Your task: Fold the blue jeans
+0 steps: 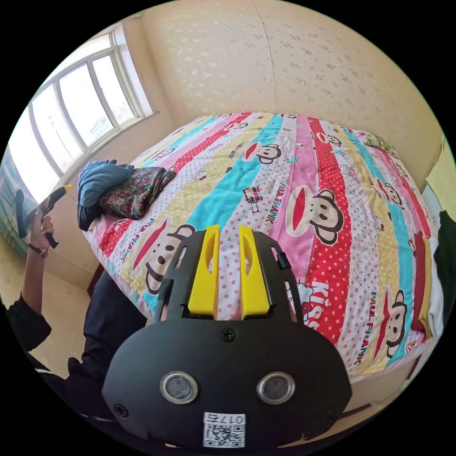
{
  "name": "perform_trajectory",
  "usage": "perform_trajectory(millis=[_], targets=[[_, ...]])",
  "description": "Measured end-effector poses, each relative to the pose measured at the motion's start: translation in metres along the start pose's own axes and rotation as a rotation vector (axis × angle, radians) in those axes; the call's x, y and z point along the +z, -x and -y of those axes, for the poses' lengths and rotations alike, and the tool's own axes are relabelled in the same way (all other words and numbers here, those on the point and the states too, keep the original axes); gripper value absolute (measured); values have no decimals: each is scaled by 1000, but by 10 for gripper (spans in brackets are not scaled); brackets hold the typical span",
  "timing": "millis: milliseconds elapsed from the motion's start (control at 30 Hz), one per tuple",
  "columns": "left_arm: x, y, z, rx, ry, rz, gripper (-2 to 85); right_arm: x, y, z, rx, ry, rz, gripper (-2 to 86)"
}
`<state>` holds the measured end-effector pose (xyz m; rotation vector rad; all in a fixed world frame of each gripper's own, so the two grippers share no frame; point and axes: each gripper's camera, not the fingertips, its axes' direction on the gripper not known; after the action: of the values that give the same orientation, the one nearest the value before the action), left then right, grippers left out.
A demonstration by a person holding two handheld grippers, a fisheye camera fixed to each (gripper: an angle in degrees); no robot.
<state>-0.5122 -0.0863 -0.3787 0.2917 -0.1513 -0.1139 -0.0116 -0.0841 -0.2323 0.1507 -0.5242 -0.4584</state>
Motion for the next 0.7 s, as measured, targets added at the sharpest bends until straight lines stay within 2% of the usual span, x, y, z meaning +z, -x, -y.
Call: perform_trajectory(millis=[133, 233, 333, 400, 533, 600, 700], targets=[[25, 75, 58, 14, 121, 181, 147, 11, 34, 38, -78, 45, 63, 117], [57, 111, 88, 13, 231, 120, 175, 19, 70, 69, -178, 46, 82, 132], [93, 124, 103, 44, 364, 95, 182, 20, 129, 124, -334, 11, 246, 144], [101, 125, 106, 64, 370, 106, 183, 25, 203, 177, -524, -28, 294, 161], [103, 123, 106, 122, 332, 129, 181, 61, 321, 243, -792, -29, 231, 178], [103, 126, 107, 120, 320, 119, 180, 106, 380, 275, -904, 64, 172, 177], [103, 133, 110, 81, 313, 79, 175, 159, 414, 303, -892, 214, 177, 167]])
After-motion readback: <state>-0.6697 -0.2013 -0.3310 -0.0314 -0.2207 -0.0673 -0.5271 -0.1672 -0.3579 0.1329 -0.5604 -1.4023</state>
